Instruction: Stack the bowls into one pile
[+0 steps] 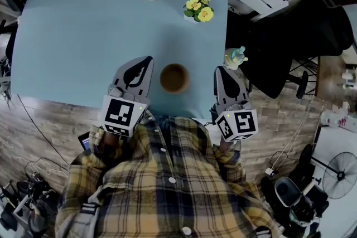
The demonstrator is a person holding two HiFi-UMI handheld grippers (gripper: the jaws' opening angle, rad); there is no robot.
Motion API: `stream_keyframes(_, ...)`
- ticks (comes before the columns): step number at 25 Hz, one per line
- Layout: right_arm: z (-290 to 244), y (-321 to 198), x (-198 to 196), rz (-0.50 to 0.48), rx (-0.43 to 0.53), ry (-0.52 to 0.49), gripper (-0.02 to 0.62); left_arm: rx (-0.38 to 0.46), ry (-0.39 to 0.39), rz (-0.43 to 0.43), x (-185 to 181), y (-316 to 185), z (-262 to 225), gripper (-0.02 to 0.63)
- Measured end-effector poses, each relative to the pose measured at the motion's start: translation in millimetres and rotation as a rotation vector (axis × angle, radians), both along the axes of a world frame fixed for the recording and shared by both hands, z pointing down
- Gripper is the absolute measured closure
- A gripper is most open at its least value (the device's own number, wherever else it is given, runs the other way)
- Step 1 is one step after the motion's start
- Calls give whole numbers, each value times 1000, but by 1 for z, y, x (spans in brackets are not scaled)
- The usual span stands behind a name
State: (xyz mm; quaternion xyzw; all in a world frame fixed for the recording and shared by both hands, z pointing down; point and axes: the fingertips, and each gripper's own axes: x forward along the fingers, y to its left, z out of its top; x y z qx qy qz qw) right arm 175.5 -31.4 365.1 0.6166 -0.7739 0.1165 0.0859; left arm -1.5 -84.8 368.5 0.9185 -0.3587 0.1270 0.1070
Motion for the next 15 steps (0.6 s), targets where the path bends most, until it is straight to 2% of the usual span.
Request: stream_keyframes(15, 1, 3, 0, 1, -3, 5, 594, 18, 7, 14, 2, -1, -1, 617)
